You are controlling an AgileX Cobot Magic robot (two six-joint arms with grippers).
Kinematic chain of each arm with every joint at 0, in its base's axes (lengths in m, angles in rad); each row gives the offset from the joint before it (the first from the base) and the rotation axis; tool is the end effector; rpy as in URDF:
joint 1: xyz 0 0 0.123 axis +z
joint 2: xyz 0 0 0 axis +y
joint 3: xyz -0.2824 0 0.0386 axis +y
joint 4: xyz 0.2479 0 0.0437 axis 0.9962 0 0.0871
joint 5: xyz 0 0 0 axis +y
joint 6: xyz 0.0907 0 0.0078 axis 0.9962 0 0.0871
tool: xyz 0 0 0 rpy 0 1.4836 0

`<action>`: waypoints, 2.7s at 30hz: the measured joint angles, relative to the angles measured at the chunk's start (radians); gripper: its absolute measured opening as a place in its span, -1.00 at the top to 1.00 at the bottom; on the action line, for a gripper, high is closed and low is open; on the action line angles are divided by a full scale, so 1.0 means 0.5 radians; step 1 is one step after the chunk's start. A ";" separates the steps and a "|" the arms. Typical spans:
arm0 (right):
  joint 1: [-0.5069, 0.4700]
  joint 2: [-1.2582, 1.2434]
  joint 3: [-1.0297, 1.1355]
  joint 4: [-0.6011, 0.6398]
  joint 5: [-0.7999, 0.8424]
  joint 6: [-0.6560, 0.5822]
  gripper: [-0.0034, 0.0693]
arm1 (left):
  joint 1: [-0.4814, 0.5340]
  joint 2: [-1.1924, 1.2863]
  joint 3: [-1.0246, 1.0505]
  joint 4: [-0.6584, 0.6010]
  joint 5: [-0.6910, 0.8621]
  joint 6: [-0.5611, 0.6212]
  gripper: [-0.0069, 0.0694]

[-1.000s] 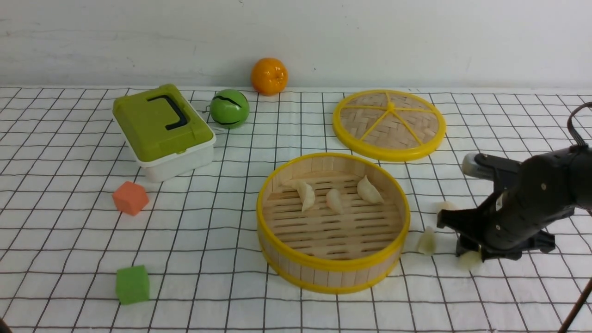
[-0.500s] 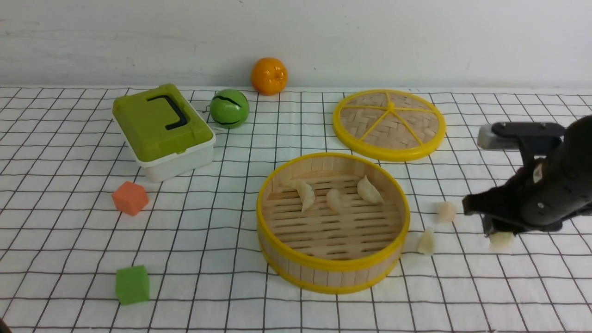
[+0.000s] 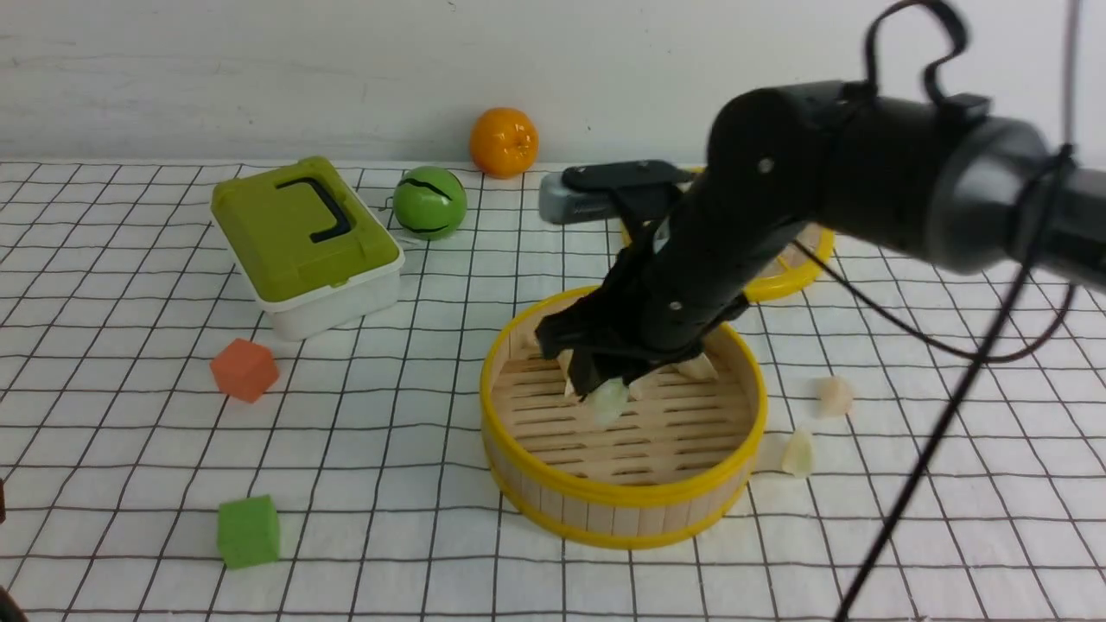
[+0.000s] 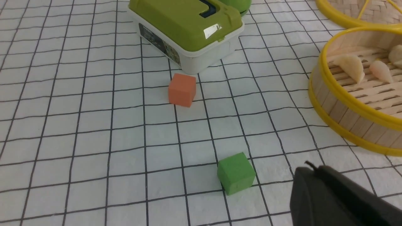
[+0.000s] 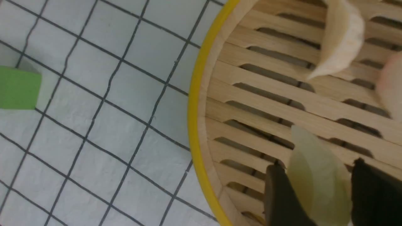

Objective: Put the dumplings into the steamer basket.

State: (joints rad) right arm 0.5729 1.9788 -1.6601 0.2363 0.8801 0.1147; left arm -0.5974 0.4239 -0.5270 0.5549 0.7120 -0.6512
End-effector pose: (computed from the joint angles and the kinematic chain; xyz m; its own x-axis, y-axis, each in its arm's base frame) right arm 0.3585 0.2509 0.2510 -0.8804 -0.2592 -0.3971 -0.3836 0.8816 0.2751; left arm 0.0819 -0.0178 0.3066 -0.4033 0.0349 -0.9144 0.1902 0.9806 -0.0464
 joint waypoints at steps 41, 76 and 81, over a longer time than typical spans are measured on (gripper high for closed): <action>-0.716 -0.222 0.008 -0.343 0.635 -0.177 -0.66 | 0.000 0.000 0.080 -0.016 -0.107 -0.038 0.80; -0.925 0.094 0.468 -0.166 -0.425 0.063 0.38 | 0.000 0.000 0.175 -0.010 -0.288 -0.038 0.73; -0.925 -0.079 0.417 -0.173 -0.303 0.063 0.38 | 0.000 0.000 0.175 -0.010 -0.291 -0.038 0.72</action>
State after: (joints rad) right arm 0.1105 1.9394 -1.4517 0.1497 0.7287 0.1460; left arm -0.5974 0.4239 -0.4394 0.5499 0.5663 -0.6703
